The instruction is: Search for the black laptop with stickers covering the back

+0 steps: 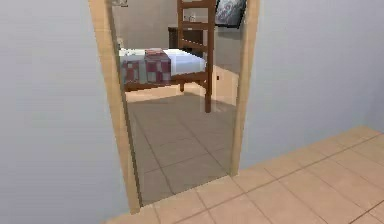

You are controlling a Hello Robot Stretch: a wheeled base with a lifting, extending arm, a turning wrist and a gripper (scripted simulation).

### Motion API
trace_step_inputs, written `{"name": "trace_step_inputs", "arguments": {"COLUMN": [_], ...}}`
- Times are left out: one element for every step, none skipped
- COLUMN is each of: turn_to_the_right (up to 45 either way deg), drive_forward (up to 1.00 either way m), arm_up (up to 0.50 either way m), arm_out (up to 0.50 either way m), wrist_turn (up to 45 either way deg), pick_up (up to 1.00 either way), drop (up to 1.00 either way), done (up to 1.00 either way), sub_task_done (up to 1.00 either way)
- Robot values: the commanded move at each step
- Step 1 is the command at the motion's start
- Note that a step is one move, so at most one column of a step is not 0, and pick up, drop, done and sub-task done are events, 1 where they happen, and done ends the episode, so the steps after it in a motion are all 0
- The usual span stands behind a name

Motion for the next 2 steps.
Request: {"name": "trace_step_inputs", "arguments": {"turn_to_the_right": [0.0,3.0], "drive_forward": [1.0,0.0], "arm_up": [0.0,0.0], "arm_out": [0.0,0.0], "wrist_turn": [0.0,0.0], "pick_up": [0.0,0.0], "drop": [0.0,0.0], "done": [0.0,0.0], "sub_task_done": [0.0,0.0]}}
